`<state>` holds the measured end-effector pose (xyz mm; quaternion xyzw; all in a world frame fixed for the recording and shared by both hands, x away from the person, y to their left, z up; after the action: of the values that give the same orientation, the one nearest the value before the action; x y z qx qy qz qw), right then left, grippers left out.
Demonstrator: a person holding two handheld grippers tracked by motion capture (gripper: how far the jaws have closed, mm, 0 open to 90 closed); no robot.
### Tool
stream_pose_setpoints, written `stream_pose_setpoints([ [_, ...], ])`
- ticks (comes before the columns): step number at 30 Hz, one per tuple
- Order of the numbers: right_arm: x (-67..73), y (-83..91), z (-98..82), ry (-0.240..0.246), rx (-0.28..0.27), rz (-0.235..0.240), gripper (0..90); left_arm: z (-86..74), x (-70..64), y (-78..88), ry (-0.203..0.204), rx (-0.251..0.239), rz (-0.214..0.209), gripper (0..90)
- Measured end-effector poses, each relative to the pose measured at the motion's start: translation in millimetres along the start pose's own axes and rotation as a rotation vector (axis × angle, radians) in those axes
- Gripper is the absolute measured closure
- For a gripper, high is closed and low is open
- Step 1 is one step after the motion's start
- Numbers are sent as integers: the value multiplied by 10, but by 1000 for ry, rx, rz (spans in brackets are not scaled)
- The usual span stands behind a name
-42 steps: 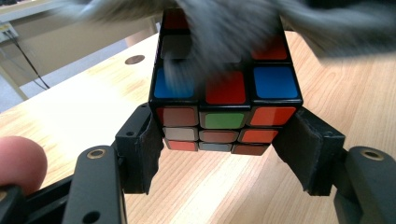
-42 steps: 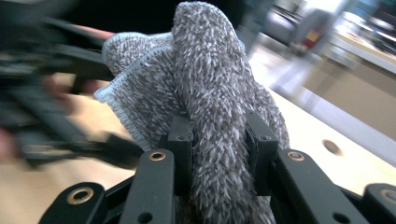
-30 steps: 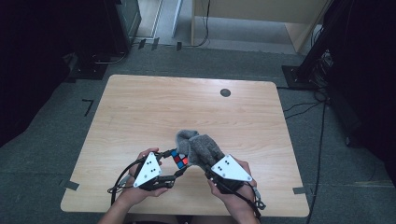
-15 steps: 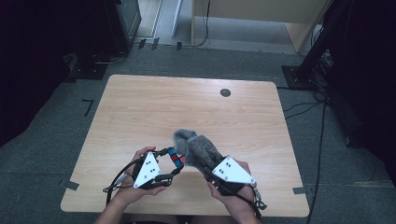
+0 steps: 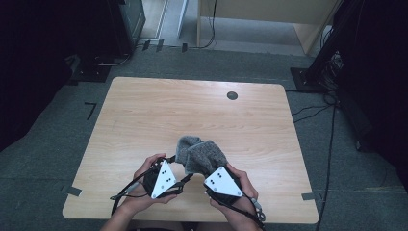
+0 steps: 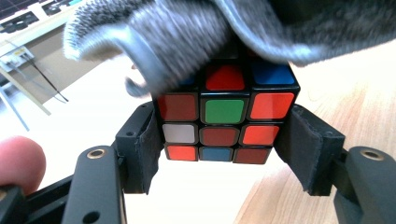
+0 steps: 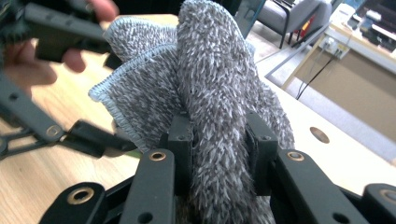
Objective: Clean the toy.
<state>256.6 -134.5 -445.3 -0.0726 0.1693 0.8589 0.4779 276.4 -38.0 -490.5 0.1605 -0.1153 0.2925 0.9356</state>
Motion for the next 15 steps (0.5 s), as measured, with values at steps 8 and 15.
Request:
stream_pose_setpoints([
  [8, 427, 10, 123, 41, -19, 140, 701, 18, -62, -9, -33, 3, -4, 349],
  [15, -9, 46, 76, -77, -14, 13, 705, 25, -43, -3, -22, -8, -11, 349],
])
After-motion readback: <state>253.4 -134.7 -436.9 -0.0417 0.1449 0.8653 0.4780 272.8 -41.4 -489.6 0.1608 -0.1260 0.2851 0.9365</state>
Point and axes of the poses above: each handheld gripper's, and its own axes: y roughly backward along the jaws, z roughly out of its top, x roughly to its left, the point moved 10 cm from there along -y, roughly forward along the jaws, and after that the axes turned 10 degrees about -x, right-handed, at the moved point
